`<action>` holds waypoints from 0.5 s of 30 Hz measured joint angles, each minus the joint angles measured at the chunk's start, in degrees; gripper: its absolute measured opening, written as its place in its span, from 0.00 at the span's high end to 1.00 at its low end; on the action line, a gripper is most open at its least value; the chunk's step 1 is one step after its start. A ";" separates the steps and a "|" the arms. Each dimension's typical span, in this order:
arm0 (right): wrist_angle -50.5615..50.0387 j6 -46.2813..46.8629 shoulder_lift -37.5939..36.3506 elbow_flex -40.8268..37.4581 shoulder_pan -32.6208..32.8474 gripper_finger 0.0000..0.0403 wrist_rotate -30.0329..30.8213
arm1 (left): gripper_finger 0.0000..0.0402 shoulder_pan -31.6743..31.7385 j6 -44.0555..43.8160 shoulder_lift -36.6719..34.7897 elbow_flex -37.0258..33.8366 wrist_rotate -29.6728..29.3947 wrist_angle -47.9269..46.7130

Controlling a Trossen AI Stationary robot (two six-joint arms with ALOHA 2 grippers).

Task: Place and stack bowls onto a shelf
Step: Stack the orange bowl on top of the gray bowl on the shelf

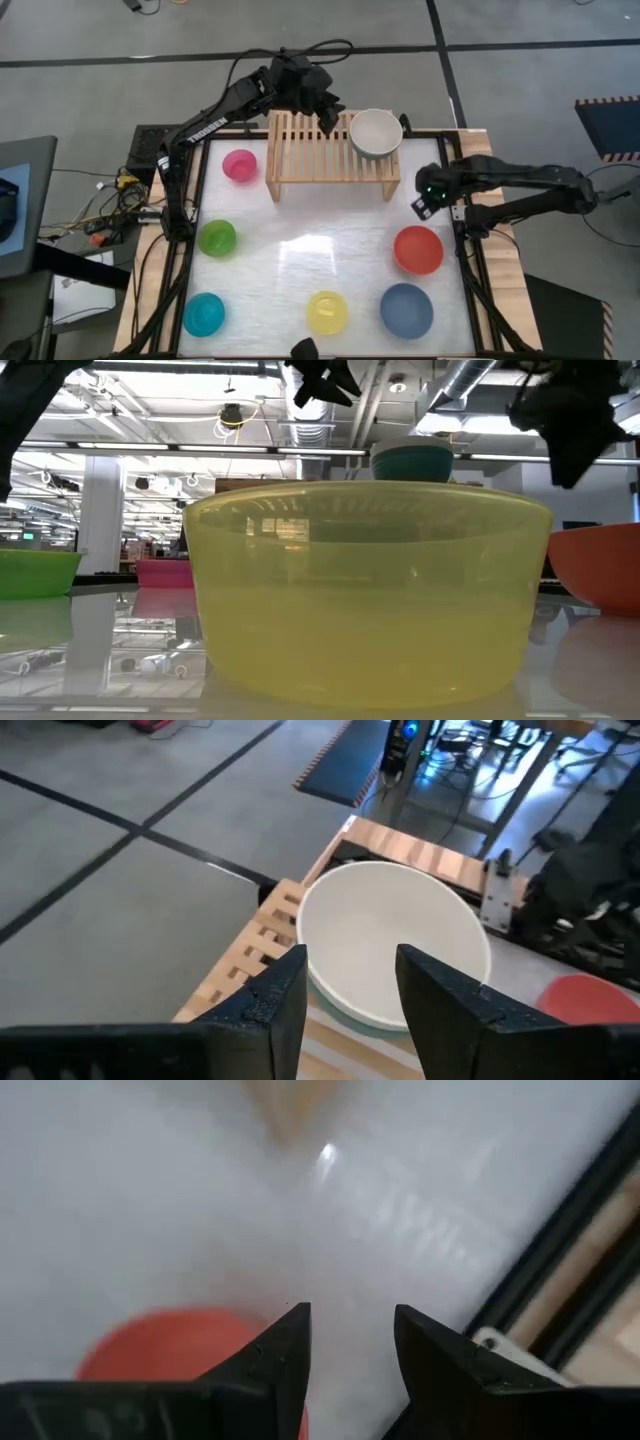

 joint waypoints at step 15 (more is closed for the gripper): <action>12.21 -4.84 -0.04 -14.65 8.41 0.58 -10.07 | 0.68 -3.39 -2.49 -19.31 -31.98 -0.80 18.53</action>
